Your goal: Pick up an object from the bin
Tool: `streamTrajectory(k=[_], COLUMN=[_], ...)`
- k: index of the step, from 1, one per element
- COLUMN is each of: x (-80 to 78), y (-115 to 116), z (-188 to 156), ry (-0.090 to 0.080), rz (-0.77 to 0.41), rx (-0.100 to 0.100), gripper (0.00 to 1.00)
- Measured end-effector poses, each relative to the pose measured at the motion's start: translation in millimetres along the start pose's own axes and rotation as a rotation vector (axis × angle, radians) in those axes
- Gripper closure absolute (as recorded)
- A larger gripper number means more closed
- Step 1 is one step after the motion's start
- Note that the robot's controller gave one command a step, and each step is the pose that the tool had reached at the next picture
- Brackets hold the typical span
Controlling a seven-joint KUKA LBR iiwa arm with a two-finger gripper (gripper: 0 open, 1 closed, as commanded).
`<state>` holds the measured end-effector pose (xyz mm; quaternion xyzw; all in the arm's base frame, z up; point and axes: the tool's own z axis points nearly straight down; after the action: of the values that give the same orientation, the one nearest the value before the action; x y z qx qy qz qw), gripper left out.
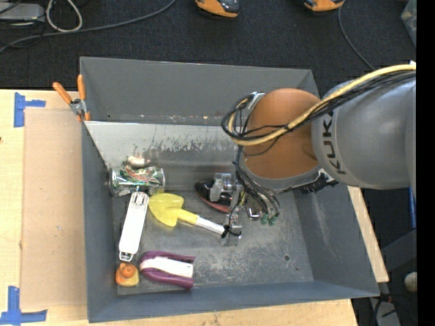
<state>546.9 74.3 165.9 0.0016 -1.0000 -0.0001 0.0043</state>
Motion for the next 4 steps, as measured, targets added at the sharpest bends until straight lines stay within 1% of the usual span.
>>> streamTrajectory(k=[1,2,3,4], x=[-1.3,-26.1,-40.3,-27.4], y=[-0.6,26.4,38.0,53.6], z=[-4.6,57.4,55.3,63.2], ry=[-0.007,-0.008,-0.008,0.0], rz=[0.003,0.104,0.163,0.541], rx=[0.0,-0.002,-0.001,-0.001], gripper=[0.0,0.0,0.0,0.0])
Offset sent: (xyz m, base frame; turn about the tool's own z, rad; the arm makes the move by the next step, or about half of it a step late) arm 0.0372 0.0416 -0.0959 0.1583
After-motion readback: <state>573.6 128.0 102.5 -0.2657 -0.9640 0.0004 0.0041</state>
